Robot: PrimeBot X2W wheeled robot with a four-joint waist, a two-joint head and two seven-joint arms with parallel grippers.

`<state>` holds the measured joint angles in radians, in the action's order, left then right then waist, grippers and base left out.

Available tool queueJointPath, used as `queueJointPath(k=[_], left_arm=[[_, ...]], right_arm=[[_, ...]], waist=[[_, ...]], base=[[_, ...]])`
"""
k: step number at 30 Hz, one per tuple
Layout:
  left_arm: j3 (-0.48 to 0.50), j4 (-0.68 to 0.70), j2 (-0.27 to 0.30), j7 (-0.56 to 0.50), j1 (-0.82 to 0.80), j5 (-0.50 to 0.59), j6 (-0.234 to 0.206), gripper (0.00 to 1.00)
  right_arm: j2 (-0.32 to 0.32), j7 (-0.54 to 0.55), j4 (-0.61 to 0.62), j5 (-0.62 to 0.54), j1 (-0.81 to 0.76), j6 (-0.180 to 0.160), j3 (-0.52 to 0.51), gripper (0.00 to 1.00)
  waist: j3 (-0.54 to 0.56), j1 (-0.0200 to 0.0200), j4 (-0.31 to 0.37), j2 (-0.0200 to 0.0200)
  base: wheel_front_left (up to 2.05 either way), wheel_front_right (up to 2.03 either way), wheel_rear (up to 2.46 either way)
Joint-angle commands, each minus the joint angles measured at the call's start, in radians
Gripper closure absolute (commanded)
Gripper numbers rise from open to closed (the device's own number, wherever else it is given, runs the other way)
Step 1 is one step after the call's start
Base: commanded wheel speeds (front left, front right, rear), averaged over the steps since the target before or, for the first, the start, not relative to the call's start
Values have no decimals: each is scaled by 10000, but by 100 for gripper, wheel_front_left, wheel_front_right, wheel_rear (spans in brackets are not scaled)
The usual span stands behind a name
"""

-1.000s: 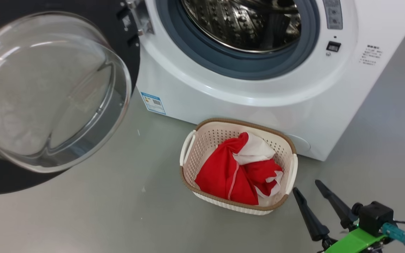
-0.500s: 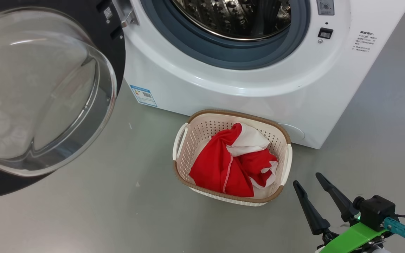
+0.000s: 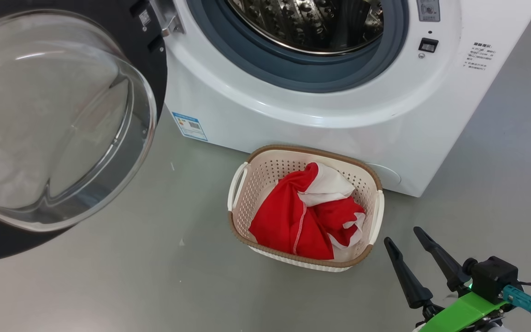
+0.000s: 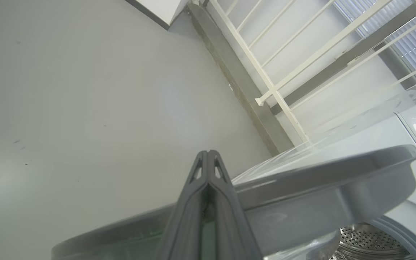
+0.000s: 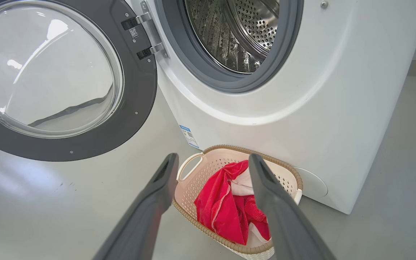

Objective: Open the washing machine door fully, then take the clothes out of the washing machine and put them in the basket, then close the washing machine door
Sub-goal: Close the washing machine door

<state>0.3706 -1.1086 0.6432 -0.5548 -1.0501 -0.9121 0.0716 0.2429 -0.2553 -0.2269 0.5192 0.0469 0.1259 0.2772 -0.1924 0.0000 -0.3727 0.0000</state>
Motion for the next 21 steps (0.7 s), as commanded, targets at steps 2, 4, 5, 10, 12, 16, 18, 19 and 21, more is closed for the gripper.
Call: queueJointPath(k=[2, 4, 5, 10, 12, 16, 18, 19, 21], left_arm=[[-51, 381, 520, -404, 187, -144, 208, 100], [-88, 506, 486, -731, 277, -240, 299, 100], [-118, 572, 473, -927, 331, -286, 338, 100], [-294, 1066, 429, -1877, 638, -524, 492, 100], [-374, 1337, 416, -2260, 780, -638, 530, 100], [-491, 1998, 415, -2922, 1102, -907, 569, 100], [-552, 2345, 437, -3301, 1283, -1069, 579, 100], [-581, 2520, 439, -3483, 1370, -1158, 582, 100], [-657, 2941, 462, -3778, 1568, -1322, 585, 100]], right_arm=[[35, -65, 220, -138, 163, 48, 209, 0], [15, -65, 210, -142, 156, 48, 199, 0], [5, -65, 205, -142, 152, 48, 192, 0], [-64, -65, 168, -135, 107, 48, 157, 0], [-99, -65, 152, -131, 76, 48, 149, 0], [-180, -65, 119, -121, -11, 48, 124, 0], [-220, -65, 107, -121, -57, 48, 123, 0], [-240, -65, 98, -119, -83, 48, 115, 0], [-275, -65, 93, -120, -125, 48, 96, 0]], waist=[[33, 0, -2, 0], [73, 0, -6, 0], [97, 0, -13, 0], [275, 0, -54, 0], [369, 0, -65, 0], [587, 0, -84, 0], [686, 0, -83, 0], [748, 0, -89, 0], [827, 0, -91, 0]], base=[[0, 0, 0], [0, 0, 0], [0, 0, 0], [0, 0, 0], [0, 0, 0], [0, 0, 0], [0, 0, 0], [0, 0, 0], [0, 0, 0]])
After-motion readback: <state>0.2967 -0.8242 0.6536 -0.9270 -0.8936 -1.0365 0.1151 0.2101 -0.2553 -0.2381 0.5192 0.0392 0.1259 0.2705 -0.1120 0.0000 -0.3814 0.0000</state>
